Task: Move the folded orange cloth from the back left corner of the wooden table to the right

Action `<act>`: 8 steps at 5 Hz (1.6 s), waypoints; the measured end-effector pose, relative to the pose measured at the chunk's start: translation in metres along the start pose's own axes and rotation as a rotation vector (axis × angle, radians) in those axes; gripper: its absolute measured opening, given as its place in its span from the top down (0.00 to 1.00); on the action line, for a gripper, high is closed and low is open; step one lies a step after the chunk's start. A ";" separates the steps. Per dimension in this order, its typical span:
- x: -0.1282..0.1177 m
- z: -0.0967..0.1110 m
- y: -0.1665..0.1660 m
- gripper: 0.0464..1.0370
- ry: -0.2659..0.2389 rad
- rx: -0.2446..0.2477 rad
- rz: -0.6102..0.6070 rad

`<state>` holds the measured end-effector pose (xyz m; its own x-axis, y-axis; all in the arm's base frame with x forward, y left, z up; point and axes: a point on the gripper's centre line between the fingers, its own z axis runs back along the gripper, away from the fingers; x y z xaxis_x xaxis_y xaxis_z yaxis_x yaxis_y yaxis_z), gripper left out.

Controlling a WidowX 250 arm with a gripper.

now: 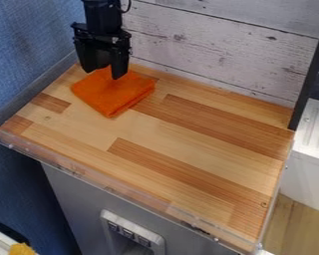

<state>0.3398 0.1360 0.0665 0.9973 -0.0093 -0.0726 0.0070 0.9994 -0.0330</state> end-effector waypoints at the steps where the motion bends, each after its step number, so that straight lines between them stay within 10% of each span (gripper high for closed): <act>1: 0.000 -0.001 0.000 0.04 0.000 0.000 0.038; 5: 0.016 0.000 -0.010 0.07 -0.066 0.036 0.251; 8: 0.018 -0.015 -0.019 0.86 -0.098 0.032 0.356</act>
<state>0.3568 0.1164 0.0510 0.9399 0.3409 0.0218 -0.3411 0.9400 0.0088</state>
